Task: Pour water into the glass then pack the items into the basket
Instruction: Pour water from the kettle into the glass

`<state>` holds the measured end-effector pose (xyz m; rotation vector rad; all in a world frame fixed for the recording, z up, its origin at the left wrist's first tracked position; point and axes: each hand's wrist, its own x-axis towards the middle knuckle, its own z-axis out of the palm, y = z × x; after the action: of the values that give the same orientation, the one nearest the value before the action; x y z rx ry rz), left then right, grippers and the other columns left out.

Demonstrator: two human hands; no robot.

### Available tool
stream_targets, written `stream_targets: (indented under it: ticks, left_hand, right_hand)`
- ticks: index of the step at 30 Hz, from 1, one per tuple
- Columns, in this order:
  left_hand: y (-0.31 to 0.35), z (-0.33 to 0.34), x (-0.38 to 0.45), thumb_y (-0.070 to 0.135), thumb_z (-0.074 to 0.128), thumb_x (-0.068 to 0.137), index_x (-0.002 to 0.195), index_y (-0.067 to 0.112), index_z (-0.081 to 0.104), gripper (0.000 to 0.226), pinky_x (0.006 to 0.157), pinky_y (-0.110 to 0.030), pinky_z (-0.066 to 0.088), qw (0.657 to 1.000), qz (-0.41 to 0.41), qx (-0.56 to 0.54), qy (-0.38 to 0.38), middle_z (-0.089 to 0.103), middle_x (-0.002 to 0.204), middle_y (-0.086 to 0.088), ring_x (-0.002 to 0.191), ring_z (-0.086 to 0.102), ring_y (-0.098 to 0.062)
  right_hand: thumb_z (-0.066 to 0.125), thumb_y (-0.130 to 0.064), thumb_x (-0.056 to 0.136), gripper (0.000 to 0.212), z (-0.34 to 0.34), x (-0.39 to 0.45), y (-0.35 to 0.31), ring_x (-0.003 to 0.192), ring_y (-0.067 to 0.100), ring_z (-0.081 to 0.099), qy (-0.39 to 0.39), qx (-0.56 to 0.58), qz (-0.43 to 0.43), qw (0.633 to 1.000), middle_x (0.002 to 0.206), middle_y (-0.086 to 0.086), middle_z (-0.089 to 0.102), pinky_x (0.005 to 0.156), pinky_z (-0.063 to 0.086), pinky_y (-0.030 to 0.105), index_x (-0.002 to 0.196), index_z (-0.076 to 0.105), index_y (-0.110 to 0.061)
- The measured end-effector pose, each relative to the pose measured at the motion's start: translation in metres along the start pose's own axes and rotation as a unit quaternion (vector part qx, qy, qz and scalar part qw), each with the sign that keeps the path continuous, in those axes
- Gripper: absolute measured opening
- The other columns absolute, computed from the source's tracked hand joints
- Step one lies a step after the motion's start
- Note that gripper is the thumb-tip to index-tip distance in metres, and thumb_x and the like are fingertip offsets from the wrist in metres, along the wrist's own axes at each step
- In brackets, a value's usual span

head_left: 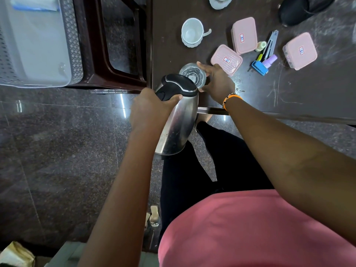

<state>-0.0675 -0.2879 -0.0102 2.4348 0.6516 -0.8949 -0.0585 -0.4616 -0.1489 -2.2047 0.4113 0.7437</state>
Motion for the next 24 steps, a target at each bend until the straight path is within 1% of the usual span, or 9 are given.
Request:
stream_targets:
  ticks: [3,6,10,13,17,22,24]
  left_hand:
    - [0.0004,0.0008,-0.0010,0.060,0.069,0.071,0.101,0.011,0.063,0.059,0.077,-0.038,0.054,1.000,0.005,0.001,0.000,0.068,0.095,-0.004,0.091,0.063,-0.025]
    - [0.0026,0.0025,-0.0024,0.060,0.069,0.071,0.101,0.008,0.062,0.061,0.081,-0.042,0.054,1.000,0.008,0.009,0.005,0.067,0.098,-0.008,0.094,0.063,-0.029]
    - [0.0044,0.0040,-0.0034,0.060,0.069,0.071,0.100,0.006,0.061,0.063,0.079,-0.041,0.053,1.000,0.002,0.014,0.009,0.067,0.100,-0.011,0.095,0.062,-0.031]
    - [0.0041,0.0043,-0.0037,0.060,0.069,0.072,0.099,0.005,0.061,0.062,0.072,-0.036,0.048,1.000,0.003,0.008,0.010,0.066,0.097,-0.010,0.093,0.062,-0.030]
    - [0.0054,0.0047,-0.0048,0.059,0.069,0.072,0.099,0.006,0.060,0.061,0.069,-0.034,0.046,1.000,0.006,0.002,0.014,0.065,0.096,-0.007,0.091,0.061,-0.028]
    - [0.0068,0.0072,-0.0071,0.061,0.068,0.072,0.096,0.006,0.061,0.061,0.072,-0.037,0.049,0.999,0.010,0.023,0.023,0.067,0.096,-0.009,0.092,0.062,-0.031]
    - [0.0067,0.0078,-0.0071,0.062,0.067,0.072,0.096,0.006,0.061,0.061,0.072,-0.037,0.049,0.999,0.010,0.024,0.024,0.067,0.096,-0.010,0.092,0.062,-0.031]
  right_hand:
    - [0.073,-0.012,0.073,0.074,-0.0003,-0.0004,-0.0010,0.115,0.025,0.056,-0.004,-0.007,0.000,1.000,0.120,0.006,0.056,0.097,0.048,0.048,0.135,0.044,-0.038]
    - [0.073,-0.011,0.073,0.074,-0.0003,-0.0003,-0.0010,0.115,0.025,0.056,-0.004,-0.012,0.000,1.000,0.120,0.006,0.055,0.097,0.048,0.047,0.136,0.043,-0.038]
    - [0.073,-0.011,0.074,0.074,-0.0003,-0.0004,-0.0009,0.118,0.026,0.055,-0.004,-0.014,-0.001,1.000,0.121,0.006,0.055,0.097,0.048,0.047,0.136,0.043,-0.038]
    - [0.073,-0.011,0.073,0.075,-0.0006,-0.0011,-0.0007,0.121,0.025,0.053,-0.003,-0.012,-0.004,1.000,0.123,0.006,0.055,0.099,0.047,0.048,0.136,0.043,-0.038]
    - [0.073,-0.011,0.074,0.075,-0.0010,-0.0011,-0.0005,0.122,0.026,0.053,-0.004,-0.014,-0.005,1.000,0.125,0.006,0.055,0.100,0.047,0.049,0.136,0.042,-0.037]
    - [0.073,-0.010,0.073,0.077,-0.0011,-0.0009,-0.0002,0.119,0.023,0.055,-0.005,-0.012,0.001,1.000,0.122,0.005,0.054,0.100,0.047,0.044,0.136,0.042,-0.040]
    - [0.073,-0.010,0.073,0.077,-0.0012,-0.0012,0.0000,0.118,0.023,0.055,-0.005,-0.012,0.003,1.000,0.122,0.004,0.054,0.099,0.047,0.044,0.136,0.042,-0.040]
